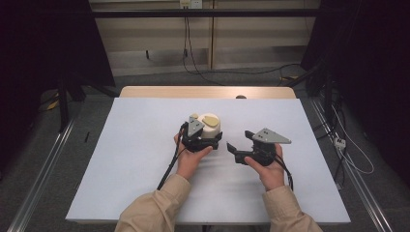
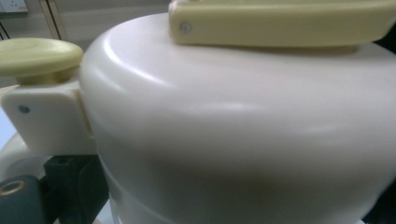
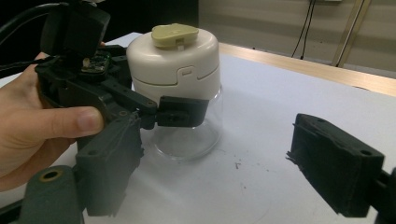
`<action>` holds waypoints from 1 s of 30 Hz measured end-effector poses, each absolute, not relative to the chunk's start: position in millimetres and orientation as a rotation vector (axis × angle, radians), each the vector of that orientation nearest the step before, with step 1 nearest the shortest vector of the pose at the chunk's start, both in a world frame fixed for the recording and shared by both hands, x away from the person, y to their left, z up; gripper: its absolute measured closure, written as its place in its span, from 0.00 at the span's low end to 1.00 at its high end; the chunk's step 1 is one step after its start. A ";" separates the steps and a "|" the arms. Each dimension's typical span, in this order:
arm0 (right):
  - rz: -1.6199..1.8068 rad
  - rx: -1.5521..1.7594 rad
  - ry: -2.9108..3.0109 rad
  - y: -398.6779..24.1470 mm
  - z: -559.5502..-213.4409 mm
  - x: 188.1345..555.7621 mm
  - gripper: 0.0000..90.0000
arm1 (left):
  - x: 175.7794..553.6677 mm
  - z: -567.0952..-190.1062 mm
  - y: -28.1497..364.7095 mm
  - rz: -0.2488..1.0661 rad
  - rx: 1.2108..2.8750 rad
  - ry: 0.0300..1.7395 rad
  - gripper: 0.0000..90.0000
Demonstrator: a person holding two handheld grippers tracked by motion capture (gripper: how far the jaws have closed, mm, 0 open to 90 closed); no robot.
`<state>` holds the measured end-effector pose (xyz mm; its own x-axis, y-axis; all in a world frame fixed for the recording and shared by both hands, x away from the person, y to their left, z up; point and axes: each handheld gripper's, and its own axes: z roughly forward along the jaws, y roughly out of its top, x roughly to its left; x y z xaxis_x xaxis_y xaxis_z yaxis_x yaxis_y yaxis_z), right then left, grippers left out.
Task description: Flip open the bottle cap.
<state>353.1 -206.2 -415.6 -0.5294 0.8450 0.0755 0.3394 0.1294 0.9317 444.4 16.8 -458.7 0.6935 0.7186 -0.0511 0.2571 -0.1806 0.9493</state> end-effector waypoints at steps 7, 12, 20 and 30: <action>1.385 1.122 1.937 -202.9 -410.9 358.8 0.24 | 444.3 -458.7 16.6 0.500 1.752 0.781 0.06; 1.390 1.131 1.939 -201.5 -404.5 361.7 0.36 | 444.0 -458.6 15.9 0.490 1.747 0.790 0.06; 1.396 1.127 1.966 -195.7 -399.6 366.0 0.59 | 444.4 -458.6 16.8 0.497 1.753 0.783 0.06; 1.442 1.176 1.982 -191.4 -394.6 373.1 0.89 | 444.1 -458.6 16.7 0.498 1.753 0.782 0.06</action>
<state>373.1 -191.4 -394.6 -0.5540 0.8208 0.1396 0.3852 0.1041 0.9169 444.1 16.7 -458.6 0.6939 0.7183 -0.0509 0.2584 -0.1823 0.9487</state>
